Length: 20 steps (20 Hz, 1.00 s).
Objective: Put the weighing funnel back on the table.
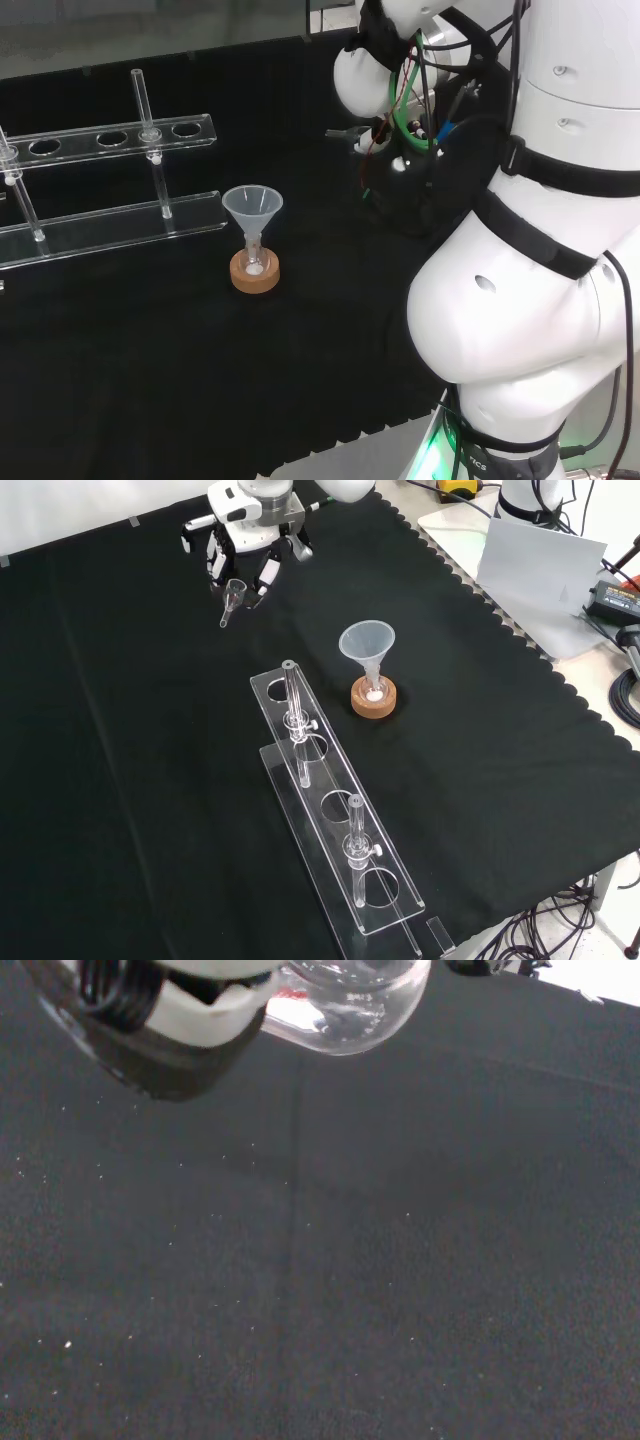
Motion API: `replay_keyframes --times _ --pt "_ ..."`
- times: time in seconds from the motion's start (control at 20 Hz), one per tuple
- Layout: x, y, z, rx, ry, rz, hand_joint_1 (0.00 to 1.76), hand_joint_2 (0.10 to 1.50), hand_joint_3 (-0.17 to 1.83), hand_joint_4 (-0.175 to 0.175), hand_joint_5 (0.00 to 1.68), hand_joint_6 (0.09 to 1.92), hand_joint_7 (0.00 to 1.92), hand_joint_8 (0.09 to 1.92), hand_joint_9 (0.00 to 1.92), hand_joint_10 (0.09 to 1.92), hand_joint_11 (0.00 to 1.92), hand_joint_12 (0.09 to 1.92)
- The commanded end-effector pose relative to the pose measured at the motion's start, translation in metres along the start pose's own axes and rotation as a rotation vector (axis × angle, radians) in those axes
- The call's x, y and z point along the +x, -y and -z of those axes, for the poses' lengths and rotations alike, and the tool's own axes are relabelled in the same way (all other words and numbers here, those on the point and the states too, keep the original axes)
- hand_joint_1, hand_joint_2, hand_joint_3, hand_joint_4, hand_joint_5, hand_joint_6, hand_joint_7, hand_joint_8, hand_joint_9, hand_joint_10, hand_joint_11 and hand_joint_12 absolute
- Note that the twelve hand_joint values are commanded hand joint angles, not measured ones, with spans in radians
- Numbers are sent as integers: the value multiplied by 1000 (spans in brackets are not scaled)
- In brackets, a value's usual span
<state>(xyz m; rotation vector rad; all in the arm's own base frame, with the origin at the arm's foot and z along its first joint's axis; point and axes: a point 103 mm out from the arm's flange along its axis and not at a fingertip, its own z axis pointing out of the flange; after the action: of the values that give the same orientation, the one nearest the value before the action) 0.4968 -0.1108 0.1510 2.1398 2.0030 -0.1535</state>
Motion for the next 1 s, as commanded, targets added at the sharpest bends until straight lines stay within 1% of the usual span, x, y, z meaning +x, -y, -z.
replay_keyframes --times 0.05,0.1,0.2,0.3,0.65,0.75,1.0 --pt "-11 5 -21 51 -36 -47 1118 739 444 175 1354 429 1709 87 1245 108 0 1500" --pt "-8 7 -23 55 -25 -37 1118 739 444 175 1354 429 1709 87 1245 108 0 1500" --pt "1 11 -29 67 4 -35 1118 739 444 175 1354 430 1708 87 1245 107 0 1500" --pt "5 14 -33 73 8 -28 1118 739 444 175 1354 430 1708 87 1245 107 0 1500" --pt "13 17 -45 87 -12 -16 1118 739 444 175 1353 430 1707 87 1245 107 0 1500" --pt "18 18 -48 95 -6 -18 1118 739 444 175 1353 430 1706 87 1245 107 0 1500" --pt "27 21 -58 126 -16 -7 1118 739 444 175 1353 431 1706 87 1245 107 0 1499"
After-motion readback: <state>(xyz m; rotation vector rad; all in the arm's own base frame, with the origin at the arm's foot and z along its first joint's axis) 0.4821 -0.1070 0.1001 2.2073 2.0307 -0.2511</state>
